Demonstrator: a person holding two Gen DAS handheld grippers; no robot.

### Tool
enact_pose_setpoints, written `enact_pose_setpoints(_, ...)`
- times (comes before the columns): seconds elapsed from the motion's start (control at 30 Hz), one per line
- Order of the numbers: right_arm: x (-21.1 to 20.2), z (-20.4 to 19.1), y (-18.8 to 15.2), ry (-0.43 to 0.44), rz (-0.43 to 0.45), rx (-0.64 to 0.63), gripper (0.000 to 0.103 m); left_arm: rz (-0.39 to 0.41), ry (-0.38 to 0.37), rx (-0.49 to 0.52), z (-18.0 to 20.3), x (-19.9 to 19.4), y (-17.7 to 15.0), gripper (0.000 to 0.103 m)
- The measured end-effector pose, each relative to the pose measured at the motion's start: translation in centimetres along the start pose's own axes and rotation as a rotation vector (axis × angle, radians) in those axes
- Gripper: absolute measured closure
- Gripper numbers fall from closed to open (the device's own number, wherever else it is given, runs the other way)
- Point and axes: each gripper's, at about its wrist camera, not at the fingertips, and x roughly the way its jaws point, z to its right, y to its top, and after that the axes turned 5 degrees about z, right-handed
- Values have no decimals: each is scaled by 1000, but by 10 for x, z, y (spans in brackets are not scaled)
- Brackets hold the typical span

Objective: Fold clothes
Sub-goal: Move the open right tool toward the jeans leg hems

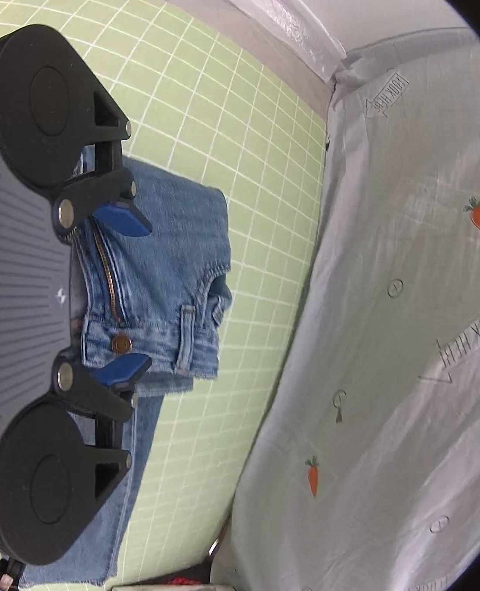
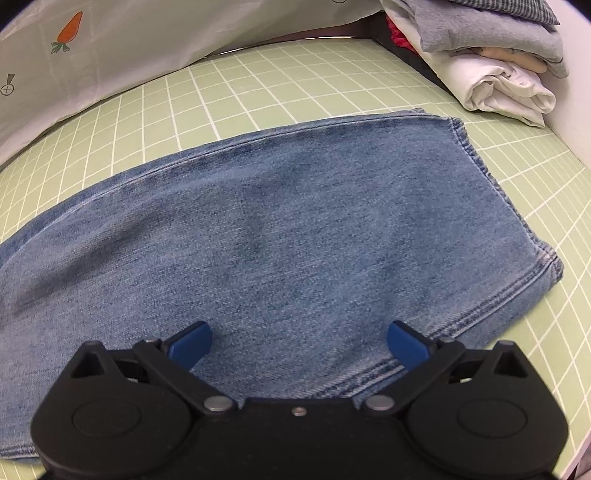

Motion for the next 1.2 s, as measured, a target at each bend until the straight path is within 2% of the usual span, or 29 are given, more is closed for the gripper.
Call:
enact_pose_setpoints(0.13,2,0,1,0,-3,-1,0,-80,102,15,-11,25,-8,32)
enact_pose_setpoints(0.23,3,0,2,4,-3,-5,0,-96,109,29,-14,37,-11,29)
enact_pose_setpoints(0.33,4,-1,1,10,1,-7,0,-79,108,78,-6,44,-6,29)
enact_pose_setpoints(0.43,7,-2,3,15,9,1,0,-91,83,149,14,59,-2,29)
enact_pose_setpoints(0.57,10,-4,6,14,19,6,0,-112,94,248,40,80,-8,31)
enact_pose_setpoints(0.7,11,-4,5,17,31,4,0,-110,103,248,44,88,-16,31)
enact_pose_setpoints(0.87,12,0,10,43,37,-30,0,-136,69,221,35,85,-13,29)
enact_pose_setpoints(1.0,15,18,18,47,83,-12,0,-145,86,246,39,85,-15,27)
enact_pose_setpoints(1.2,29,59,36,-24,148,22,0,-158,139,242,48,85,-14,27)
